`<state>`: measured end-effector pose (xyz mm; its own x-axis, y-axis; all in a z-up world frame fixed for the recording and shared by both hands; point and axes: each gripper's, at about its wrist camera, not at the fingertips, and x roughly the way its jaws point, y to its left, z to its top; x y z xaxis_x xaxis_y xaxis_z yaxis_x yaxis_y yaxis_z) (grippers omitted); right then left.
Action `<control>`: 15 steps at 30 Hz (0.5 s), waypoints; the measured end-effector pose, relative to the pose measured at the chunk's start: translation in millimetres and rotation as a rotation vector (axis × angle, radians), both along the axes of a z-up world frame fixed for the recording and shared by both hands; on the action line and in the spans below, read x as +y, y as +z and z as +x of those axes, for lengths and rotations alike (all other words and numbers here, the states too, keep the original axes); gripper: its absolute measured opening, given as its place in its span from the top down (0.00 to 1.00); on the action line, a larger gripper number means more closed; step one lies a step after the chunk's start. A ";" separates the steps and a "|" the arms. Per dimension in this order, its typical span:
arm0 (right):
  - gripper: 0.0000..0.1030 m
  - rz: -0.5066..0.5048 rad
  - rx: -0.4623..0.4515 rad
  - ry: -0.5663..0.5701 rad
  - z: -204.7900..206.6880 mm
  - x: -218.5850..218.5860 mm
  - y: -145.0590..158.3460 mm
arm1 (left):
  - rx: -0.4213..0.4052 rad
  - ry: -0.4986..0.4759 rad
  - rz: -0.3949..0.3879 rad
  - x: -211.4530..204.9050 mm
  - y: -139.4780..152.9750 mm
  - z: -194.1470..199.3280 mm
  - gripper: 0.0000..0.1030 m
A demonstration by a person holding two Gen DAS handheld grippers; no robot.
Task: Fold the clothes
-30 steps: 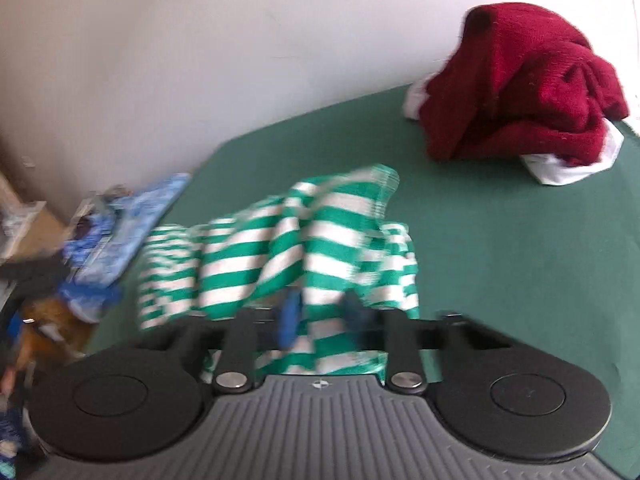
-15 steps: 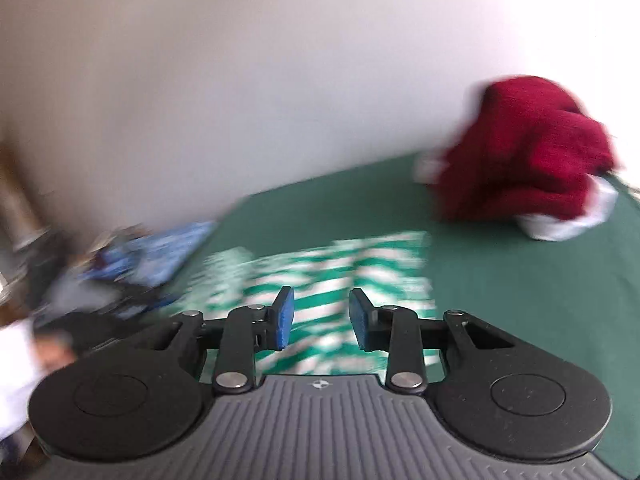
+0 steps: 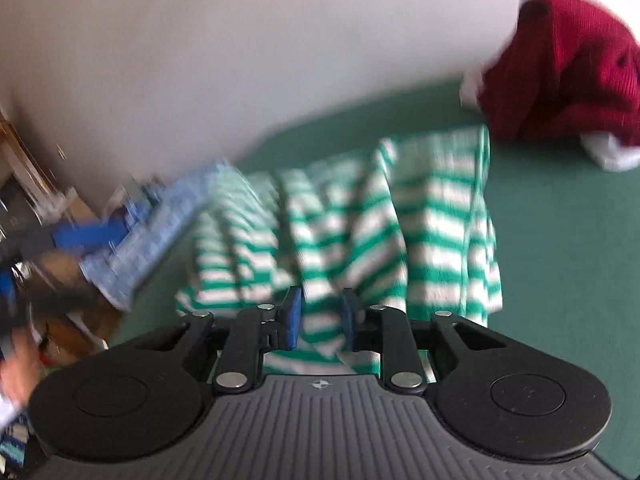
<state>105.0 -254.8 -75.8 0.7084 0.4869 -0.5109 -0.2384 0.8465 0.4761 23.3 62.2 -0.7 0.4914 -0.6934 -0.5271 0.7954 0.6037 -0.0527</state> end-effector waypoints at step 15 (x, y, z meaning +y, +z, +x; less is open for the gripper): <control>0.93 0.255 0.059 0.127 11.5 -0.2 2.7 | -0.009 -0.010 0.170 -29.1 -58.6 24.5 0.24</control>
<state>116.5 -254.9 -73.1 0.6063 0.6874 -0.3998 -0.2998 0.6632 0.6858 47.7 33.2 -59.3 0.4900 -0.5997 -0.6327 0.8014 0.5954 0.0563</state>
